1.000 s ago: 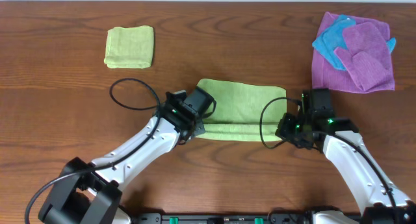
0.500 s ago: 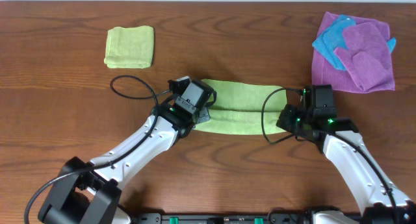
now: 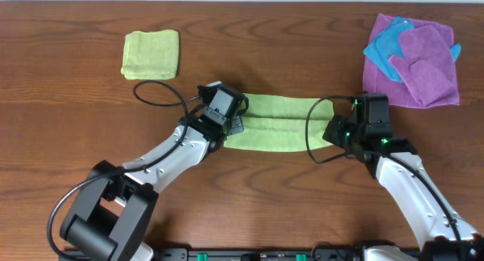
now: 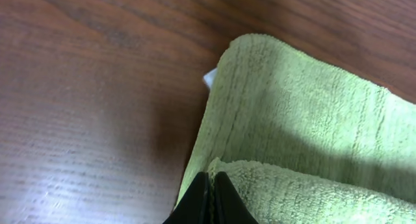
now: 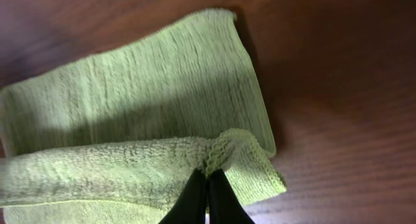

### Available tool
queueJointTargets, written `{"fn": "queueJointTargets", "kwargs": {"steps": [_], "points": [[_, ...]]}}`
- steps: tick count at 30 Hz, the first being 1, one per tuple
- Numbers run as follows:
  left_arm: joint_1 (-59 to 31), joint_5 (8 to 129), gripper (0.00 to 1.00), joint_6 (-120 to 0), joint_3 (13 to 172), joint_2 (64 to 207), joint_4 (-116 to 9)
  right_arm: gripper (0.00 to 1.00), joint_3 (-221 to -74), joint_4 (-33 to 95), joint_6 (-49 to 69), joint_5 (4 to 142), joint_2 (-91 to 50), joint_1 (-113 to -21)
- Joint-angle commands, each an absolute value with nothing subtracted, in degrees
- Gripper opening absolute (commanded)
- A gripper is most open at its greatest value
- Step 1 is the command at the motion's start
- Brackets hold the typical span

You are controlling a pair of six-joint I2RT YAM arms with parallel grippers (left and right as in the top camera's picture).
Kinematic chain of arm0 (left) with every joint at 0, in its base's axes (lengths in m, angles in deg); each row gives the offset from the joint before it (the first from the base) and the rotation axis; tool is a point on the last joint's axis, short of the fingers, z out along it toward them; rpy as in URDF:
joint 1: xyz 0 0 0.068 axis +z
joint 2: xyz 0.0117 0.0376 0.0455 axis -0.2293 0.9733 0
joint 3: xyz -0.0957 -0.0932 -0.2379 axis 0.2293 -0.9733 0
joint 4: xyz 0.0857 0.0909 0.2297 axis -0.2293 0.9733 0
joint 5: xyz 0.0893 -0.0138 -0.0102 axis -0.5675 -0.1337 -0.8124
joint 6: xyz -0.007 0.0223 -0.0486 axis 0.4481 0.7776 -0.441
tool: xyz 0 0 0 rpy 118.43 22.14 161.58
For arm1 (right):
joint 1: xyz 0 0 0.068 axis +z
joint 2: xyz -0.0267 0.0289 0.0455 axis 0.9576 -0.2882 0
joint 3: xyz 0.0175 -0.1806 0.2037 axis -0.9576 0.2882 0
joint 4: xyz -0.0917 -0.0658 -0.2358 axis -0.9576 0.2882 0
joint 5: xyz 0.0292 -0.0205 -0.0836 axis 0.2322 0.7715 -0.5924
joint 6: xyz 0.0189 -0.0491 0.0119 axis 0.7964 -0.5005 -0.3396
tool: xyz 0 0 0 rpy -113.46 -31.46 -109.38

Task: Fold the cloth

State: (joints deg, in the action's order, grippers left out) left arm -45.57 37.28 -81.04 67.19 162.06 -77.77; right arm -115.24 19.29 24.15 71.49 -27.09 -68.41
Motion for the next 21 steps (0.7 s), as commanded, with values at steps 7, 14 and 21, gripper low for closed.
{"fn": "queueJointTargets", "kwargs": {"steps": [7,14,21], "points": [[-44.48,37.15,0.06,-78.74,68.24,163.37,-80.74,0.02,-116.24,17.02,23.32,70.39,-28.6,-67.9],[-43.21,36.6,0.06,-78.09,68.26,165.38,-83.74,0.02,-116.24,11.99,23.29,70.39,-32.91,-67.93],[-41.66,37.28,0.06,-77.8,68.26,166.52,-87.08,0.03,-116.24,9.92,23.29,68.12,-33.56,-67.93]]}}
